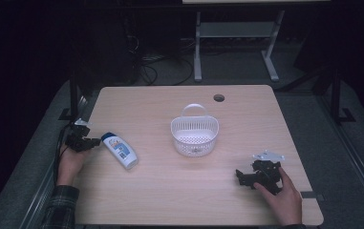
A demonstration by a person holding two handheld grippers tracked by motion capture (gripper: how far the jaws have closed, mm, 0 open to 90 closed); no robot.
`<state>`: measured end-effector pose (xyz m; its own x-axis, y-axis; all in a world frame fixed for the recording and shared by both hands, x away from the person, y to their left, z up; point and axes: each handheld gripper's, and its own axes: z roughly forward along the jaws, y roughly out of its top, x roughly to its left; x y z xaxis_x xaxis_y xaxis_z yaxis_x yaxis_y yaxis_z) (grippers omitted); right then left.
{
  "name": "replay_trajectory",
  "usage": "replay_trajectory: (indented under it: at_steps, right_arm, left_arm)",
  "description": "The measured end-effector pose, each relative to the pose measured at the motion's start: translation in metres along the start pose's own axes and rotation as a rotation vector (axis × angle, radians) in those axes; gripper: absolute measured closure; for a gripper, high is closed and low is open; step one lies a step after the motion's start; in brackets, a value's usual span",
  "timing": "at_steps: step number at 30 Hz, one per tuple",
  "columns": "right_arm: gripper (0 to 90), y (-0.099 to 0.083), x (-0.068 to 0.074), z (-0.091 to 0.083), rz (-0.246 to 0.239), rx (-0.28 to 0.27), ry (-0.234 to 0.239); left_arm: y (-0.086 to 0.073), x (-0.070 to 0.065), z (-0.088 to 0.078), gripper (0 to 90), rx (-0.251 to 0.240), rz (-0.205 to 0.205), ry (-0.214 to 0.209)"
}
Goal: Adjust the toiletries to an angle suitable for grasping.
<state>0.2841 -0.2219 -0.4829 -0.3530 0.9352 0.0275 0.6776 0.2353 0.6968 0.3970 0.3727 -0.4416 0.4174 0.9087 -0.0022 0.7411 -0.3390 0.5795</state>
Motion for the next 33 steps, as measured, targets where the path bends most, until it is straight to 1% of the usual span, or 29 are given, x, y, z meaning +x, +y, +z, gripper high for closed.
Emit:
replay_trajectory:
  at_steps: [11, 14, 15, 16, 17, 18, 20, 21, 22, 25, 26, 27, 28, 33]
  right_arm:
    - [0.0, 0.000, 0.000, 0.000, 0.000, 0.000, 0.000]
    - [0.0, 0.000, 0.000, 0.000, 0.000, 0.000, 0.000]
    - [0.0, 0.000, 0.000, 0.000, 0.000, 0.000, 0.000]
    - [0.0, 0.000, 0.000, 0.000, 0.000, 0.000, 0.000]
    - [0.0, 0.000, 0.000, 0.000, 0.000, 0.000, 0.000]
    - [0.0, 0.000, 0.000, 0.000, 0.000, 0.000, 0.000]
    - [0.0, 0.000, 0.000, 0.000, 0.000, 0.000, 0.000]
    - [0.0, 0.000, 0.000, 0.000, 0.000, 0.000, 0.000]
    - [0.0, 0.000, 0.000, 0.000, 0.000, 0.000, 0.000]
    - [0.0, 0.000, 0.000, 0.000, 0.000, 0.000, 0.000]
    - [0.0, 0.000, 0.000, 0.000, 0.000, 0.000, 0.000]
    - [0.0, 0.000, 0.000, 0.000, 0.000, 0.000, 0.000]
    - [0.0, 0.000, 0.000, 0.000, 0.000, 0.000, 0.000]
    - [0.0, 0.000, 0.000, 0.000, 0.000, 0.000, 0.000]
  left_arm:
    - [0.004, -0.002, 0.009, 89.8, -0.012, -0.012, -0.006]
    - [0.006, -0.004, 0.012, 89.8, -0.021, -0.022, -0.010]
    - [0.008, -0.004, 0.012, 89.8, -0.010, -0.016, -0.010]
    - [0.010, -0.005, 0.013, 89.8, -0.011, -0.012, -0.006]
    - [0.012, -0.007, 0.013, 89.8, -0.016, -0.015, -0.013]
    - [0.018, -0.010, 0.014, 89.8, -0.017, -0.003, -0.012]
    - [0.021, -0.012, 0.014, 89.8, -0.026, 0.001, -0.013]
    - [0.024, -0.013, 0.014, 89.8, -0.025, -0.001, -0.021]
    - [0.026, -0.015, 0.015, 89.8, -0.021, 0.007, -0.014]
    - [0.035, -0.019, 0.017, 89.8, -0.030, 0.017, -0.019]
    - [0.037, -0.020, 0.017, 89.8, -0.035, 0.020, -0.024]
    - [0.038, -0.022, 0.018, 89.8, -0.036, 0.014, -0.027]
    - [0.040, -0.023, 0.019, 89.8, -0.026, 0.021, -0.027]
    - [0.048, -0.031, 0.025, 89.8, -0.027, 0.032, -0.040]
